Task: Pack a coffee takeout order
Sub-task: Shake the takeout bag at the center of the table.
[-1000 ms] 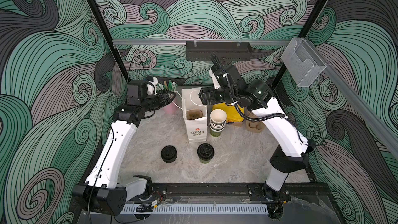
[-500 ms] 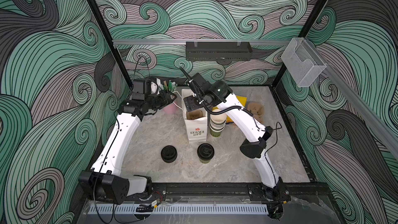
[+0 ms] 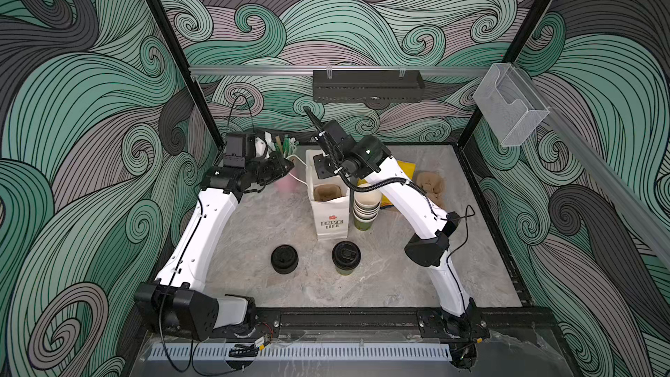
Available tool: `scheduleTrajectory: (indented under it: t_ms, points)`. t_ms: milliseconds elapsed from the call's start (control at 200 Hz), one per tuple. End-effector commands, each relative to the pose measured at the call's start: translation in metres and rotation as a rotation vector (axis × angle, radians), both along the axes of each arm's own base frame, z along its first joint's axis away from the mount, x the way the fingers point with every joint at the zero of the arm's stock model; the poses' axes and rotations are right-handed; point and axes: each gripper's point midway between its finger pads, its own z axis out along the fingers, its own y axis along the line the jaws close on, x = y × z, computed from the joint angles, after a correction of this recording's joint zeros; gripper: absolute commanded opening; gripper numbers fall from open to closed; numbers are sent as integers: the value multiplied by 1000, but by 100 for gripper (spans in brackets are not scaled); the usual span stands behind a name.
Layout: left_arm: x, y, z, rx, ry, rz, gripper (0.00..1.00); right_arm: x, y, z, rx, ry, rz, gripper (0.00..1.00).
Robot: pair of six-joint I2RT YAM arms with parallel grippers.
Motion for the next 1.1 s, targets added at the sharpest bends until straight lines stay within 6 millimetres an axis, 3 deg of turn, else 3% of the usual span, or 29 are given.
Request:
scheduleTrajectory:
  t_ms: [0, 160, 360, 470, 550, 620, 835, 971, 1096]
  points:
    - [3, 1, 8, 11, -32, 9, 0, -3, -25, 31, 33, -44, -57, 6]
    - [4, 8, 6, 34, -40, 47, 0, -5, -47, 28, 103, 56, -96, 6]
    - [1, 8, 2, 39, -41, 41, 0, -1, -76, 16, 69, 90, -151, 10]
    - [0, 8, 4, 32, -55, 41, 0, 1, -93, 8, 14, 81, -192, 24]
    - [-1, 7, 5, 27, -58, 37, 0, 2, -103, 0, -49, 68, -201, 41]
    - [-1, 6, 5, 22, -60, 30, 0, 1, -102, -7, -68, 81, -179, 51]
    - [-1, 4, 8, 18, -70, 21, 0, -13, -73, -31, -12, 239, -77, 71]
    - [-1, 4, 8, 15, -70, 19, 0, -14, -70, -48, -25, 293, -83, 69]
    - [-1, 3, 11, 14, -81, 16, 0, -9, -72, -53, -44, 293, -100, 57]
